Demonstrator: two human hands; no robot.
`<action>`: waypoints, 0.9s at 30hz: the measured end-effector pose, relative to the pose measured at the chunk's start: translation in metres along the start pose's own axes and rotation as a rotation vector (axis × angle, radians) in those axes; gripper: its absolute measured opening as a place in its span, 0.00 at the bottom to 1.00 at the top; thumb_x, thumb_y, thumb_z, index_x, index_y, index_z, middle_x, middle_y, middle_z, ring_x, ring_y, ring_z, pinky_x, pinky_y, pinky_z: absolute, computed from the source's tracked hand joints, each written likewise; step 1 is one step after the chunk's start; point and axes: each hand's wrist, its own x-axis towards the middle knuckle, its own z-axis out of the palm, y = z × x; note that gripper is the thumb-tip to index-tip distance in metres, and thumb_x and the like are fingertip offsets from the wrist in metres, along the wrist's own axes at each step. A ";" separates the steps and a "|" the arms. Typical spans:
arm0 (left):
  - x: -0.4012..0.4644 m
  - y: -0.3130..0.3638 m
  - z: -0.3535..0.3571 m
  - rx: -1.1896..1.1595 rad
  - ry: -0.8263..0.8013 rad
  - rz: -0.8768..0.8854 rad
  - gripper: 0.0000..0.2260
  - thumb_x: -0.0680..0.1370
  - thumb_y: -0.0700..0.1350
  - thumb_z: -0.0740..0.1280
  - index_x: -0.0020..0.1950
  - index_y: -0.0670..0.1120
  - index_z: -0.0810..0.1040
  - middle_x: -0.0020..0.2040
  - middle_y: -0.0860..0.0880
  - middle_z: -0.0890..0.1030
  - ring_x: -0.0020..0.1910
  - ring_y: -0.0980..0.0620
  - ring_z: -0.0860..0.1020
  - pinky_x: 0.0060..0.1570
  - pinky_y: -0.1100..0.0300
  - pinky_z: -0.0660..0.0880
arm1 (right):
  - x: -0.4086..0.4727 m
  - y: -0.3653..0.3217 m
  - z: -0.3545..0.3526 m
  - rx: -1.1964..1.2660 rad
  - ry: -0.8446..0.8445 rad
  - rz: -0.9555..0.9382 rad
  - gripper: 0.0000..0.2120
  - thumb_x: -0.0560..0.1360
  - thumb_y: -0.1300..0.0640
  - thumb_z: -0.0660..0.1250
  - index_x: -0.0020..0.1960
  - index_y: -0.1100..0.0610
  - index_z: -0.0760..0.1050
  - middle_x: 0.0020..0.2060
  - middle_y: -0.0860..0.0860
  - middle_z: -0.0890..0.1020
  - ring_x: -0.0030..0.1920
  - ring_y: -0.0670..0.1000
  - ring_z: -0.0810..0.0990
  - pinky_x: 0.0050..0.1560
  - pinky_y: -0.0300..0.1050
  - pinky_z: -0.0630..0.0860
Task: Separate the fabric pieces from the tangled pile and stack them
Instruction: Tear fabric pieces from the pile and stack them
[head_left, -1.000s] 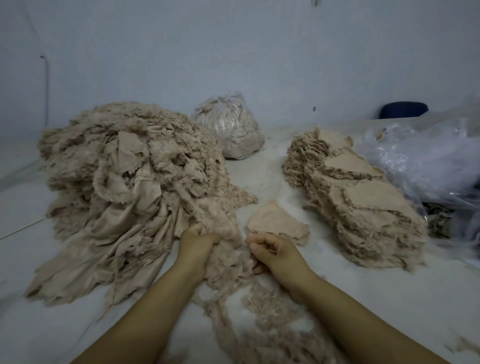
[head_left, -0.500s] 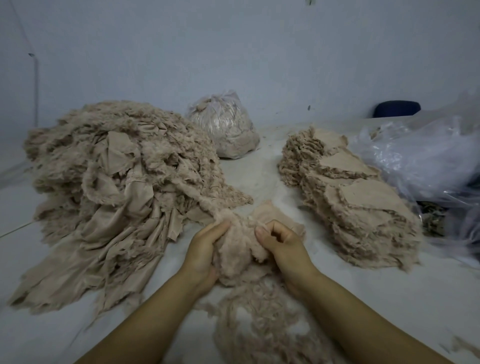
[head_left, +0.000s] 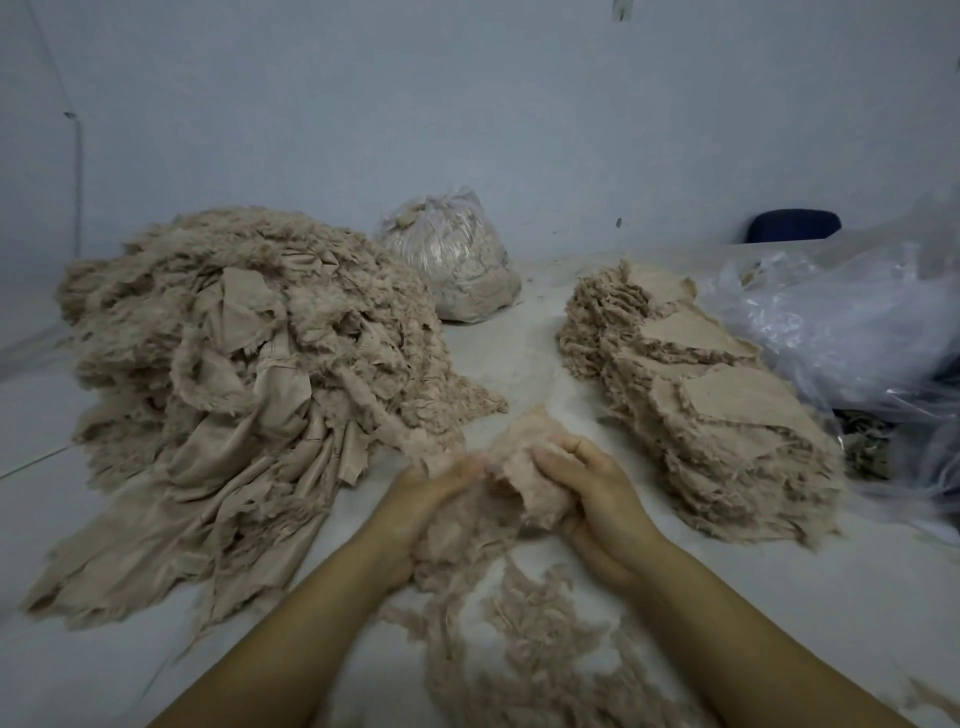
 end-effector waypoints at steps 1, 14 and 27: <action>-0.003 -0.003 0.007 0.004 -0.095 0.043 0.21 0.67 0.48 0.76 0.58 0.43 0.80 0.54 0.41 0.82 0.55 0.43 0.81 0.52 0.54 0.78 | -0.001 0.002 0.003 0.005 -0.039 0.044 0.14 0.69 0.59 0.71 0.51 0.63 0.73 0.40 0.58 0.81 0.38 0.53 0.82 0.35 0.45 0.81; -0.004 0.001 0.020 0.065 0.209 0.044 0.18 0.74 0.47 0.71 0.50 0.32 0.78 0.46 0.36 0.81 0.45 0.39 0.81 0.51 0.42 0.77 | -0.005 0.016 0.006 -0.957 0.011 -0.409 0.08 0.72 0.55 0.71 0.50 0.47 0.77 0.47 0.41 0.78 0.48 0.36 0.75 0.48 0.28 0.69; -0.004 0.009 0.006 -0.158 -0.030 -0.077 0.13 0.68 0.40 0.70 0.50 0.36 0.81 0.47 0.38 0.84 0.44 0.44 0.84 0.38 0.57 0.80 | 0.003 0.006 0.000 -0.527 0.250 -0.221 0.09 0.80 0.61 0.60 0.41 0.56 0.70 0.24 0.44 0.72 0.23 0.42 0.69 0.24 0.36 0.67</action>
